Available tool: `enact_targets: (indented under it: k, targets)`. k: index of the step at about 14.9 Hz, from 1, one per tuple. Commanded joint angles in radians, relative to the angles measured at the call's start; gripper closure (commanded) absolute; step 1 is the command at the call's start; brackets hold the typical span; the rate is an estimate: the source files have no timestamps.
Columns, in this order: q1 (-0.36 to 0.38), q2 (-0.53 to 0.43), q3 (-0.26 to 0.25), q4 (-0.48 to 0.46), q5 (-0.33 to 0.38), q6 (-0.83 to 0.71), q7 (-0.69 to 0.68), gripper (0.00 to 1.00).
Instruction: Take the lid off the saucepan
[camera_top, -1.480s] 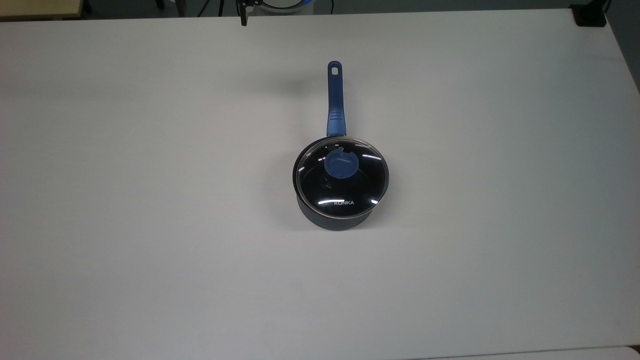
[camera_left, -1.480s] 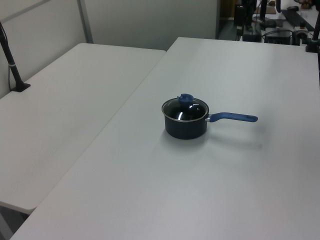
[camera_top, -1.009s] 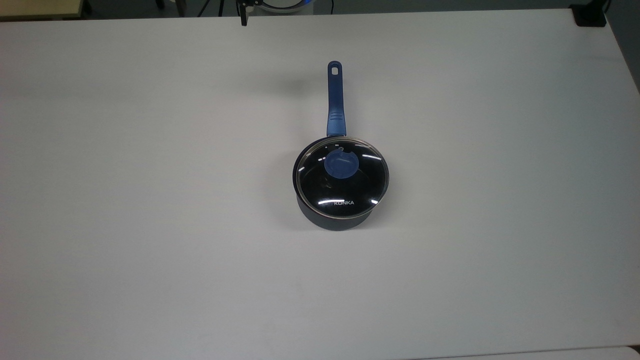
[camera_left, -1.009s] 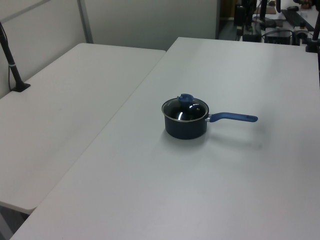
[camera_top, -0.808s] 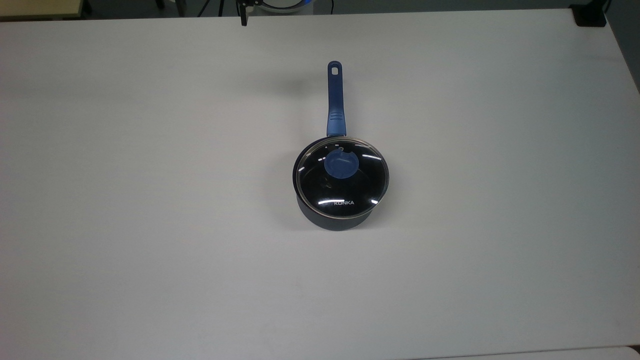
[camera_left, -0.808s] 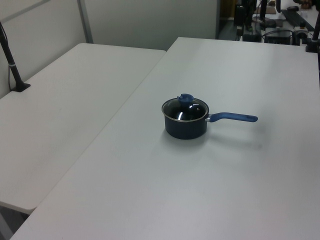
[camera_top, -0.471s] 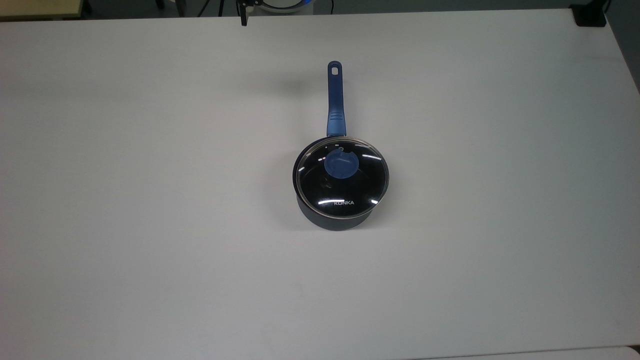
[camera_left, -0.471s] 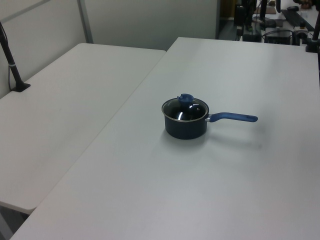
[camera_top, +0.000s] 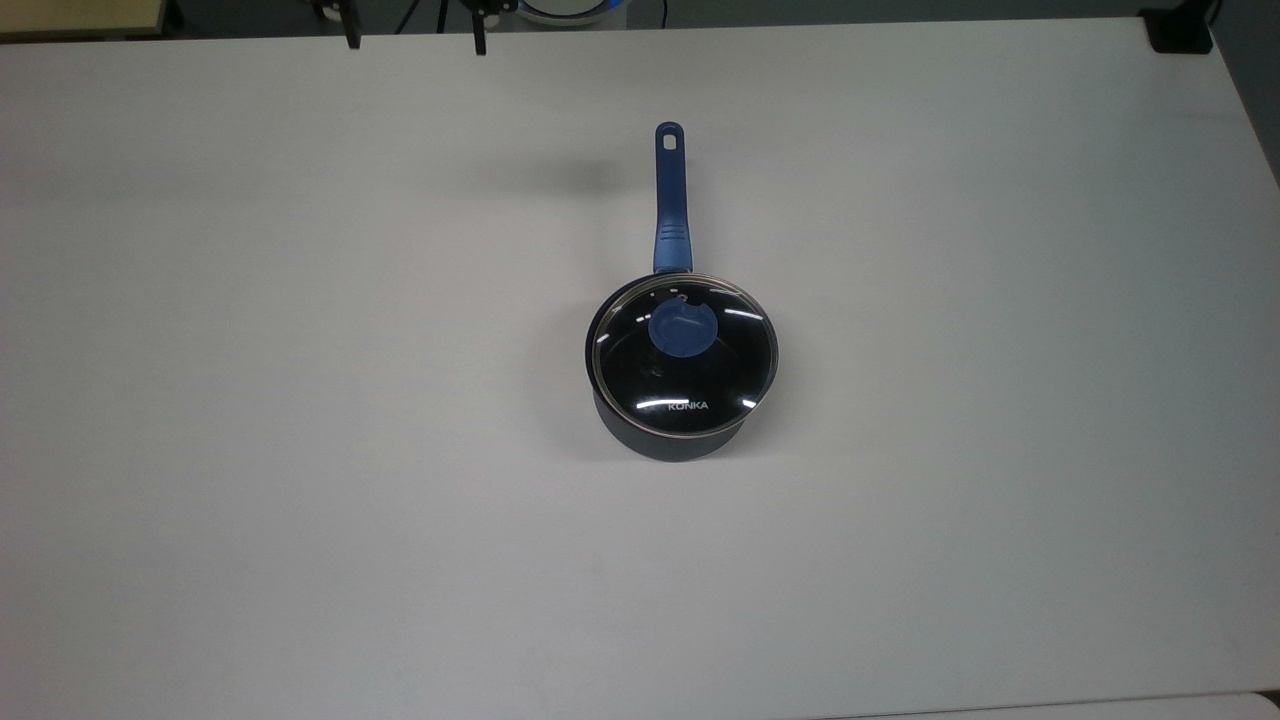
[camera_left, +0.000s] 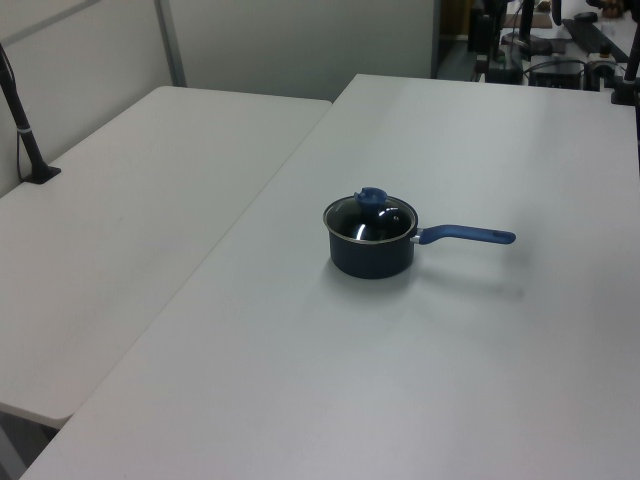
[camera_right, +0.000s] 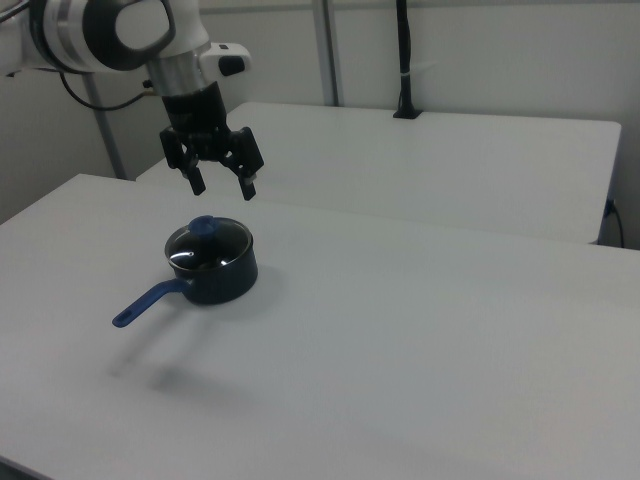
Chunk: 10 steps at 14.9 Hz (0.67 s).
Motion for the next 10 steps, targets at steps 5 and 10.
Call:
enact_targets:
  k: [5, 10]
  targets:
    - [0.074, 0.14, 0.066, 0.008, 0.009, 0.267, 0.548, 0.0]
    - [0.143, 0.279, 0.067, 0.021, 0.014, 0.39, 0.759, 0.0]
